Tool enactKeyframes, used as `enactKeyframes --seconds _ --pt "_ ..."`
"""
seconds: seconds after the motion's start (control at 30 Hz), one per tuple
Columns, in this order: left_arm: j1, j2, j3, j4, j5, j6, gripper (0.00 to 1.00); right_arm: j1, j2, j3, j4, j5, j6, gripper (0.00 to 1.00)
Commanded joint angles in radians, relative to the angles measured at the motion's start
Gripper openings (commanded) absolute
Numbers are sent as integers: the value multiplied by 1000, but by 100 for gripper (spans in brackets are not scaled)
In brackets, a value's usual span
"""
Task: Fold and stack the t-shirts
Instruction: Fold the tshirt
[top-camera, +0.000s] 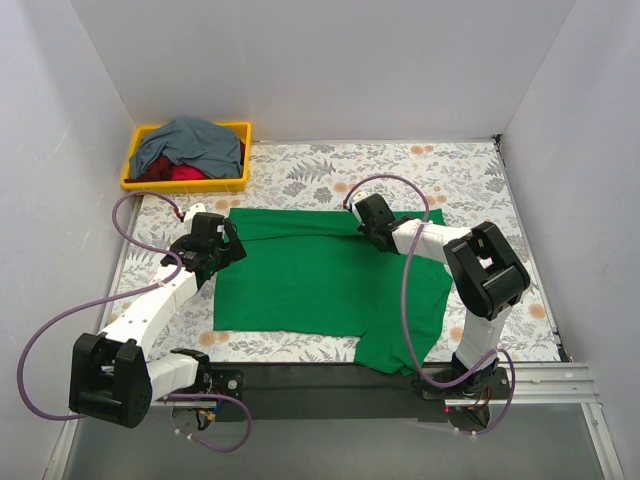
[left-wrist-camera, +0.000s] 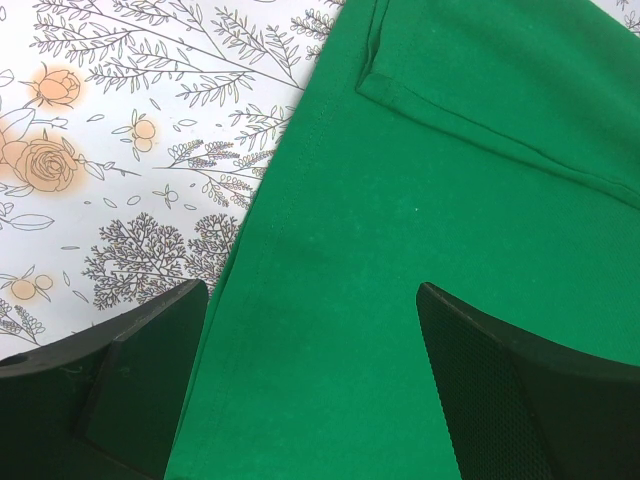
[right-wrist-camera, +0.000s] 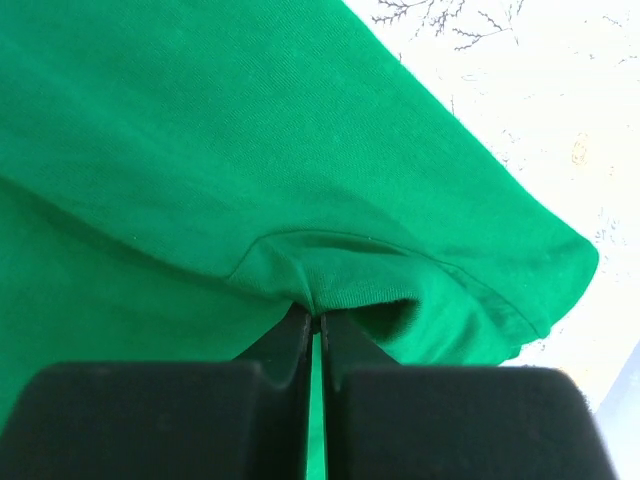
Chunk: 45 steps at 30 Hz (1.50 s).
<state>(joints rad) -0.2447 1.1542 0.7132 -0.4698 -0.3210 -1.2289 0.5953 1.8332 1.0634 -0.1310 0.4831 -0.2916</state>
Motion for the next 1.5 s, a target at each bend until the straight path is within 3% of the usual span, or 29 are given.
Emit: enactKeyframes --seconds 0.0,0.27,0.5,0.7,0.83,0.93,1.03,1.17,1.23,1.4,1.47 --pt "-4 -4 5 7 -9 11 85 -5 -43 -3 31 23 2 1" --pt "-4 -2 3 7 -6 11 85 -5 -111 39 -190 -46 68 1" --pt "-4 9 3 7 7 14 86 -3 -89 165 -480 -168 137 1" --pt "-4 16 3 7 13 16 85 -3 -57 270 -614 -276 169 2" --pt "-4 22 5 7 22 17 85 -3 -8 319 -668 -354 174 9" --pt "-4 24 5 7 28 19 85 -3 26 352 -682 -394 186 14" --pt "-4 25 5 8 40 19 86 -5 38 379 -680 -463 189 37" --pt "-4 13 3 29 114 22 85 -14 -17 377 -654 -529 212 49" --pt "-7 9 2 63 215 19 85 -47 -78 344 -621 -515 239 54" --pt "-74 59 54 97 379 -81 86 -249 -225 160 -480 -593 377 54" --pt "-131 82 69 163 451 -128 86 -323 -311 31 -360 -649 414 48"
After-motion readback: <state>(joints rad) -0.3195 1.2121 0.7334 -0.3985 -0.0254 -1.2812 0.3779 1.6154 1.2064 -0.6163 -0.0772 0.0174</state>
